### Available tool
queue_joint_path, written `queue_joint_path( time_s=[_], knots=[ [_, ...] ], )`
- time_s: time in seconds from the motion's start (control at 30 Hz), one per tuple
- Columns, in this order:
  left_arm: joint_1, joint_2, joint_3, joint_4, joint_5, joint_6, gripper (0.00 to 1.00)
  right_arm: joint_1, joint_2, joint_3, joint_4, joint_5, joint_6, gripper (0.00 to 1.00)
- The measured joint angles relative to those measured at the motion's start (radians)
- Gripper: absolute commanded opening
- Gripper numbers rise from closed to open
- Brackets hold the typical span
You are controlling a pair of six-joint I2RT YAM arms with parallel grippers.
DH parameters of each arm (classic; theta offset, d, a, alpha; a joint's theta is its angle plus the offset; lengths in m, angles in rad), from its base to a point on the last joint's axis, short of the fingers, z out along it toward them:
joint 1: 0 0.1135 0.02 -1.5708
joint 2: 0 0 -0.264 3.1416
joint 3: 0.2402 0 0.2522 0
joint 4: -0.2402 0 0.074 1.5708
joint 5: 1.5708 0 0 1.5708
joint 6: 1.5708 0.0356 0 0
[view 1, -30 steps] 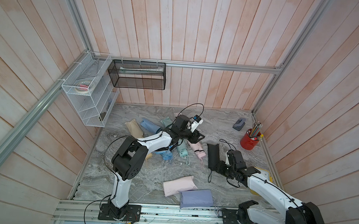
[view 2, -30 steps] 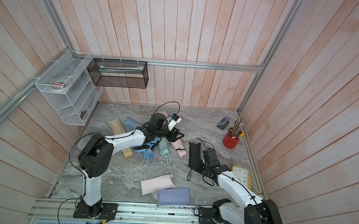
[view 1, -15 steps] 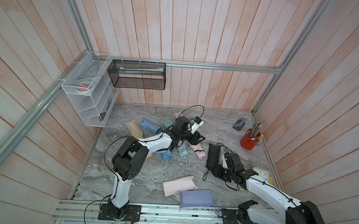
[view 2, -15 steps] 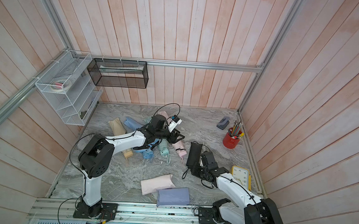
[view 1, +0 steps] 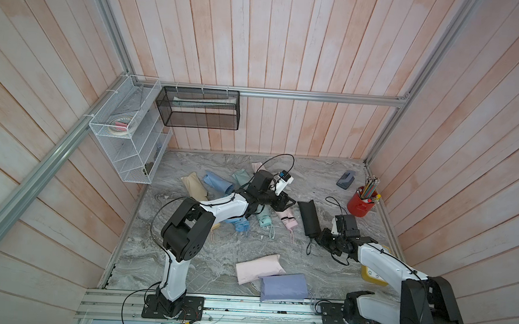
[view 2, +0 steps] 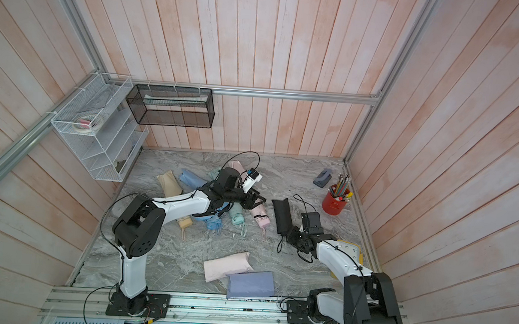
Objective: Take umbrellas out of sleeves
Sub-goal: Adjust the umbrella at the center of the board.
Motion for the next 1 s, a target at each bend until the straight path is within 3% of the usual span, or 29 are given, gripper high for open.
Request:
queue_joint_path(
  time_s=[0.6, 1.0],
  knots=[
    [0.0, -0.006, -0.022, 0.043, 0.027, -0.075, 0.57, -0.002, -0.103, -0.058, -0.002, -0.05, -0.035, 0.35],
    [-0.056, 0.128, 0.095, -0.009, 0.094, -0.241, 0.55, -0.002, -0.13, -0.071, 0.0, -0.065, -0.034, 0.35]
  ],
)
